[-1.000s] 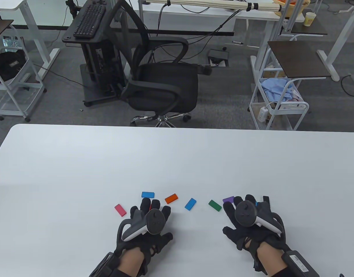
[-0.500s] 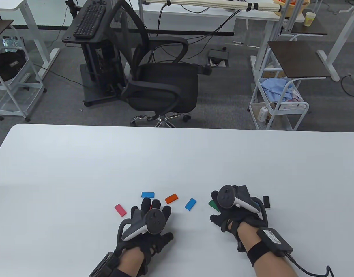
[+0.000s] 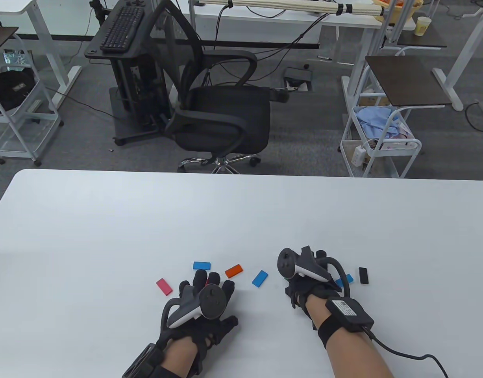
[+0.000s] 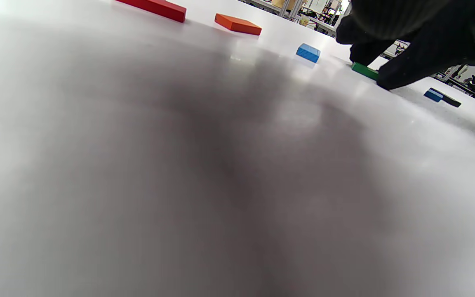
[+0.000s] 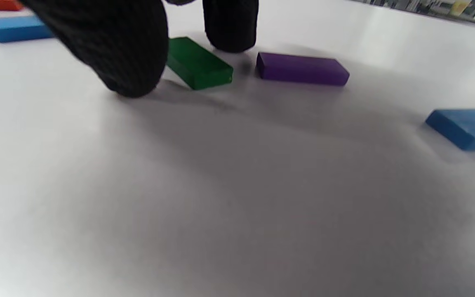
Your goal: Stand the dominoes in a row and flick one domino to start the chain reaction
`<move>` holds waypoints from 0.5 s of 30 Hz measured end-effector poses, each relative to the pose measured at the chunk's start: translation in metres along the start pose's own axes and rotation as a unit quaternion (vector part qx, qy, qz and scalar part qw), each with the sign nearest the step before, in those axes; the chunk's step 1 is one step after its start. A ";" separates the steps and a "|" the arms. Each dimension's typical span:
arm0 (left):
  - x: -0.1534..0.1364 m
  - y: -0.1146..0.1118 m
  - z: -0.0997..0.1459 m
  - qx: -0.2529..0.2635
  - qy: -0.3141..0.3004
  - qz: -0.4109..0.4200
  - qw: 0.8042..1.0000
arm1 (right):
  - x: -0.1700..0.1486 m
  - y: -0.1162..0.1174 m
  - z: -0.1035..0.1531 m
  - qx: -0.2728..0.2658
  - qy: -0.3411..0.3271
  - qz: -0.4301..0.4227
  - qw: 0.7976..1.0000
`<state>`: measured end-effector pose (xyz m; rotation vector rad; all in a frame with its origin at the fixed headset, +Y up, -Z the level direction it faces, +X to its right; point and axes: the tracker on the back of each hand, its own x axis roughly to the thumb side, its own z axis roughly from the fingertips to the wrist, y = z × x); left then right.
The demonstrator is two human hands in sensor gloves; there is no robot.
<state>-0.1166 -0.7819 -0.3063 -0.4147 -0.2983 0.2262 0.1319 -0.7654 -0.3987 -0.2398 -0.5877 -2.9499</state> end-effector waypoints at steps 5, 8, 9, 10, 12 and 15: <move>0.002 -0.002 -0.001 -0.009 -0.003 -0.006 1.000 | 0.010 -0.005 -0.007 -0.001 0.006 0.044 0.999; 0.002 -0.003 -0.001 -0.011 -0.004 -0.006 1.000 | 0.015 -0.006 -0.009 -0.004 0.008 0.061 0.998; 0.002 -0.003 -0.001 -0.012 -0.005 -0.006 1.000 | 0.017 -0.007 -0.010 -0.004 0.008 0.066 0.998; 0.003 -0.003 -0.001 -0.013 -0.006 -0.006 1.000 | 0.018 -0.007 -0.010 -0.003 0.009 0.069 0.998; 0.003 -0.003 -0.001 -0.014 -0.007 -0.006 1.000 | 0.019 -0.007 -0.011 -0.003 0.009 0.070 0.997; 0.003 -0.003 -0.001 -0.014 -0.009 -0.006 1.000 | 0.022 -0.006 -0.011 0.000 0.008 0.075 0.997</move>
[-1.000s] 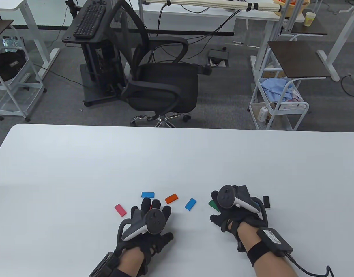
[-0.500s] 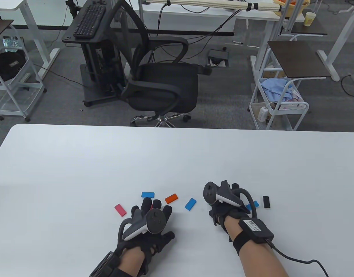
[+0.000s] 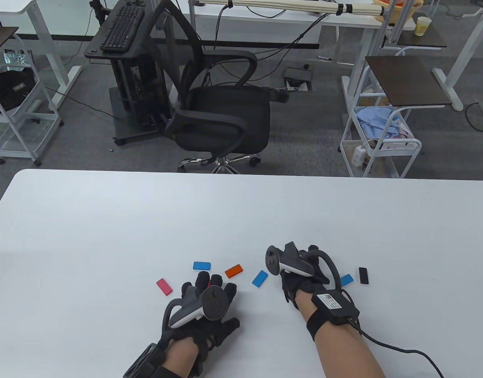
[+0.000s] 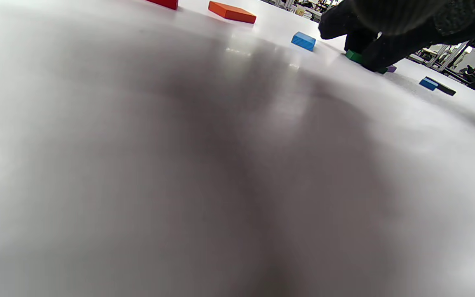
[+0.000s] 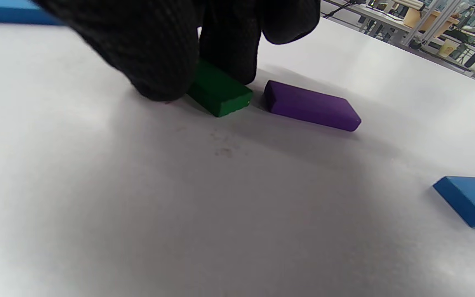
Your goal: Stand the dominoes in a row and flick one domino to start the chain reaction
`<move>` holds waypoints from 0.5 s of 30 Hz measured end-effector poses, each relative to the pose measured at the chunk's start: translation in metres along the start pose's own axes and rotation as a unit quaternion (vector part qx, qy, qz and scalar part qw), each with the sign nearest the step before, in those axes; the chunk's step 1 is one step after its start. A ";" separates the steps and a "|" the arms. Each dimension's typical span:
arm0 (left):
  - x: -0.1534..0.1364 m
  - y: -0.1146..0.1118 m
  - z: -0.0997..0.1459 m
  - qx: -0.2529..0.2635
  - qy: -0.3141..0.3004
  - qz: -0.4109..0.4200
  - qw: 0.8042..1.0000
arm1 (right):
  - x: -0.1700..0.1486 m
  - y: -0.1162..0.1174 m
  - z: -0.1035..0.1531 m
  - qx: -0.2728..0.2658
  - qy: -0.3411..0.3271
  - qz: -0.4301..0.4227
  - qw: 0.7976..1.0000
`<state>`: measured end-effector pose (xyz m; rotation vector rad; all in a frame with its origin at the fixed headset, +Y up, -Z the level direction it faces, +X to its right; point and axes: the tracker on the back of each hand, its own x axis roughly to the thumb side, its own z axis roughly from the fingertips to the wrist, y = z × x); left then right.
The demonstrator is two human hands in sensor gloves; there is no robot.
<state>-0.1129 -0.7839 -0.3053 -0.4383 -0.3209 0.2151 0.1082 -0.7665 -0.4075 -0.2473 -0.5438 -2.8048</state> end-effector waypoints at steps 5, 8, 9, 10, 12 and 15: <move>0.001 0.000 0.000 0.001 -0.004 -0.001 1.000 | 0.003 0.004 0.002 -0.013 -0.003 0.007 1.000; 0.001 0.000 0.000 0.004 -0.005 0.000 1.000 | 0.003 0.005 0.003 -0.023 -0.004 0.005 1.000; 0.001 0.000 -0.001 0.004 -0.005 -0.001 1.000 | 0.003 0.006 0.003 -0.028 -0.006 0.006 1.000; 0.001 0.000 -0.001 0.003 -0.005 -0.001 1.000 | 0.002 0.006 0.004 -0.033 -0.008 0.004 0.999; 0.001 0.000 0.000 0.003 -0.005 0.000 1.000 | 0.000 0.006 0.005 -0.045 -0.018 0.000 0.999; 0.001 0.000 0.000 0.005 -0.007 0.002 1.000 | -0.004 0.008 0.007 -0.055 -0.019 -0.016 0.998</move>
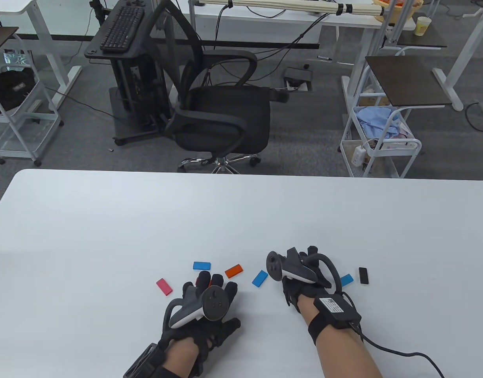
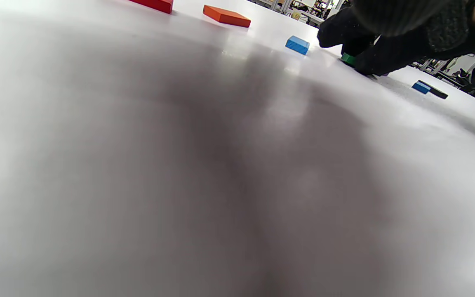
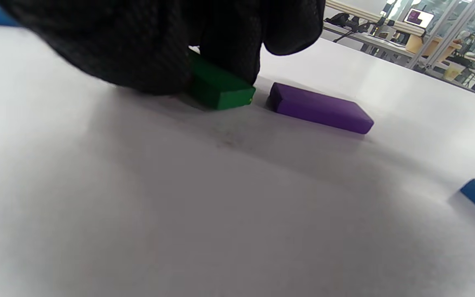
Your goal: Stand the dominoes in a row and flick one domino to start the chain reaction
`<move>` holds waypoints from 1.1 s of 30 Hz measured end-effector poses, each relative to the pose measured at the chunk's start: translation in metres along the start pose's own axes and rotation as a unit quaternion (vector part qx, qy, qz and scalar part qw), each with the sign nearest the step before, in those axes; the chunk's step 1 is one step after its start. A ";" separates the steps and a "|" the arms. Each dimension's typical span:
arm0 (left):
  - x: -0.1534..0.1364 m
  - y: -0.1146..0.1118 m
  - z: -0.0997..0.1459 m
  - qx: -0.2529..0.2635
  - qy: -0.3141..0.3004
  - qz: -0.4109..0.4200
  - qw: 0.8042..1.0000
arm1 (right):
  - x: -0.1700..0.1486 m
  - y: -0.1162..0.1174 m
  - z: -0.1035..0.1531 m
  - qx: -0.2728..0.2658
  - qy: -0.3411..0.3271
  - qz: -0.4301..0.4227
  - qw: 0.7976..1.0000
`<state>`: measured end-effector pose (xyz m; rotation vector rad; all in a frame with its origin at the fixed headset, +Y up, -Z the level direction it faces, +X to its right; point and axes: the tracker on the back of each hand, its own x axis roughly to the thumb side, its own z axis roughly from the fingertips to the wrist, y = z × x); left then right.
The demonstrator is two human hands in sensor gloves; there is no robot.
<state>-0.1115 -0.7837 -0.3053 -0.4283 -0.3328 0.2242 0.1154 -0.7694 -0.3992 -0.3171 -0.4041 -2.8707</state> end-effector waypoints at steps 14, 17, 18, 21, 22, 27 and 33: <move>0.001 0.000 0.000 0.005 -0.004 0.000 1.000 | -0.025 -0.012 0.019 -0.062 0.011 -0.093 0.994; 0.001 0.000 0.000 0.006 -0.005 0.002 1.000 | -0.030 -0.015 0.022 -0.071 0.014 -0.126 0.989; 0.002 0.000 0.000 0.006 -0.004 0.001 1.000 | -0.032 -0.016 0.022 -0.075 0.015 -0.136 0.988; 0.001 0.000 0.000 0.006 -0.005 0.002 1.000 | -0.036 -0.019 0.023 -0.078 0.015 -0.172 0.982; 0.001 0.001 0.001 0.005 -0.005 0.002 1.000 | -0.037 -0.019 0.023 -0.083 0.015 -0.181 0.980; 0.001 0.001 0.001 0.005 -0.004 0.003 1.000 | -0.040 -0.020 0.023 -0.087 0.019 -0.213 0.973; 0.002 0.001 0.001 0.005 -0.005 0.004 1.000 | -0.039 -0.018 0.022 -0.103 0.025 -0.239 0.965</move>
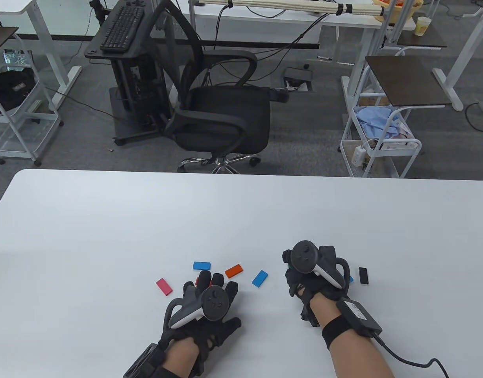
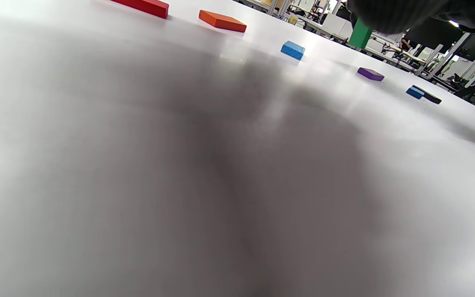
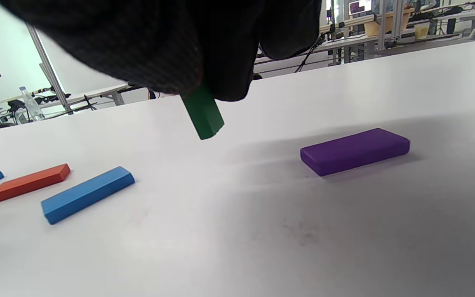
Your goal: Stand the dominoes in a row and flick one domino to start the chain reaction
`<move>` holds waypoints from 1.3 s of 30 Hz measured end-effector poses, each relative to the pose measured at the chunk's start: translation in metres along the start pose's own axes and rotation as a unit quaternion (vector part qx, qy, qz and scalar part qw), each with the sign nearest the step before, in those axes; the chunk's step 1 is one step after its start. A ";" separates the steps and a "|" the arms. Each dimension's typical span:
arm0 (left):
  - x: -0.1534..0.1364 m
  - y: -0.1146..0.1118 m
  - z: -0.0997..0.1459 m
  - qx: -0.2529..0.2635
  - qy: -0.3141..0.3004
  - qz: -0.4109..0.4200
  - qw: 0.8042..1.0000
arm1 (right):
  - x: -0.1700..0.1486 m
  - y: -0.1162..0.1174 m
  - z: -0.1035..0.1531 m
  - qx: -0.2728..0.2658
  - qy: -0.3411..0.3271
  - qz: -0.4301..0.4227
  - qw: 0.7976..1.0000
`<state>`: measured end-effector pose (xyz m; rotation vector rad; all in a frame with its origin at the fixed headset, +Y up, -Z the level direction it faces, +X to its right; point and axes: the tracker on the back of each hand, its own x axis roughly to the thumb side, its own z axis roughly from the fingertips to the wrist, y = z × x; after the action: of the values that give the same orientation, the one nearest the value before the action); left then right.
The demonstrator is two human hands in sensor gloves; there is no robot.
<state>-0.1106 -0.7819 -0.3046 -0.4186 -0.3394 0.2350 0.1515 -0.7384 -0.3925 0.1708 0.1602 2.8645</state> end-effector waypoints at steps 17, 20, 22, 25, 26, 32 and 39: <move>0.000 0.001 0.000 -0.005 0.002 0.002 1.000 | -0.007 0.019 -0.006 0.021 0.016 -0.028 0.999; 0.000 0.001 0.000 -0.005 0.003 0.002 1.000 | -0.008 0.020 -0.007 0.023 0.016 -0.027 0.999; 0.000 0.001 0.000 -0.006 0.003 0.002 1.000 | -0.009 0.021 -0.007 0.027 0.015 -0.026 0.999; 0.000 0.001 0.000 -0.006 0.003 0.002 1.000 | -0.009 0.021 -0.006 0.028 0.016 -0.025 0.999; 0.000 0.001 0.000 -0.006 0.003 0.002 1.000 | -0.009 0.022 -0.006 0.028 0.016 -0.026 0.999; 0.000 0.001 0.000 -0.007 0.004 0.001 1.000 | -0.010 0.021 -0.005 0.029 0.012 -0.029 0.999; 0.000 0.001 0.000 -0.008 0.003 0.001 1.000 | -0.013 0.009 -0.002 0.029 0.005 -0.030 0.999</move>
<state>-0.1105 -0.7807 -0.3047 -0.4344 -0.3352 0.2332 0.1612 -0.7503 -0.3948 0.1614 0.2461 2.8037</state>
